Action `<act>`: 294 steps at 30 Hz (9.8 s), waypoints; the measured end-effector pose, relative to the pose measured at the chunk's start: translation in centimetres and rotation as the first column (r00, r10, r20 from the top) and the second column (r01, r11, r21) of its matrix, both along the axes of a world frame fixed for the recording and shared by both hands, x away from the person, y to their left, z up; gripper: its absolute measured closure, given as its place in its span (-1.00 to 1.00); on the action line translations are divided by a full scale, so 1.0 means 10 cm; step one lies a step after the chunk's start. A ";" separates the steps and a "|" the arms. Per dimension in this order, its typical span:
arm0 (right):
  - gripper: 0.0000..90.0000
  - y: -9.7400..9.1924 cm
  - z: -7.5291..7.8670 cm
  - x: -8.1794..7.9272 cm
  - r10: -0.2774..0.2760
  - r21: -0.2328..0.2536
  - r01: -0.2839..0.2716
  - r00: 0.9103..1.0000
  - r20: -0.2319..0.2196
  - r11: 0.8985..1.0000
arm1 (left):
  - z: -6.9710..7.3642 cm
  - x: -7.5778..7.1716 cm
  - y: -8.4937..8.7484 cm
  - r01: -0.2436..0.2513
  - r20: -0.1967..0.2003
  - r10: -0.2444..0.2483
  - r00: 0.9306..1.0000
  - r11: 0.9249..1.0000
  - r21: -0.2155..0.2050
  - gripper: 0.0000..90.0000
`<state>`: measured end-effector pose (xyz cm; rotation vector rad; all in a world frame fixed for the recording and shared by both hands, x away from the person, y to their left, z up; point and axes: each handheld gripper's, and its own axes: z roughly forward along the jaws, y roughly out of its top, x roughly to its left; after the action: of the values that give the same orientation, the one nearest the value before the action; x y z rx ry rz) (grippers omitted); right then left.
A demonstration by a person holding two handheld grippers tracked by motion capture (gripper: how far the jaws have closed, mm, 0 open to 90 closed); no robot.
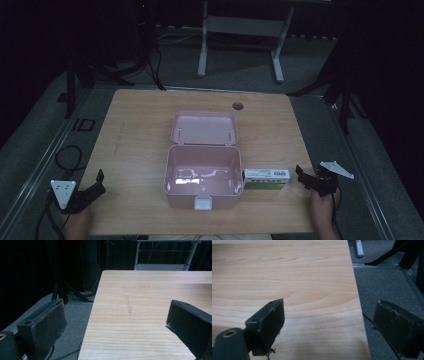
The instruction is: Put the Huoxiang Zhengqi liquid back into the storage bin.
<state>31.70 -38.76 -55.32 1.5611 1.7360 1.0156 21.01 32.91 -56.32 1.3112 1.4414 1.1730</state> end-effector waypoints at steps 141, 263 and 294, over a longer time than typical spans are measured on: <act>0.14 1.61 1.11 0.43 0.516 -0.180 -0.983 0.172 -0.839 0.034 | 0.01 0.02 0.03 0.014 -0.026 -0.015 1.000 1.000 -0.027 -0.94; 0.38 2.89 2.48 0.01 0.543 -0.173 -0.979 0.087 -0.835 -0.109 | 0.01 0.02 0.05 0.021 -0.025 -0.022 0.999 0.999 -0.043 -0.94; 0.38 3.43 1.67 0.12 0.537 -0.097 -0.991 0.033 -0.843 -0.091 | 0.01 0.02 0.05 0.026 -0.024 -0.027 0.999 0.999 -0.043 -0.94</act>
<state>32.89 -4.42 -38.61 -0.1790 3.1929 -0.0244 21.17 33.41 -56.25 1.3154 1.4550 1.1067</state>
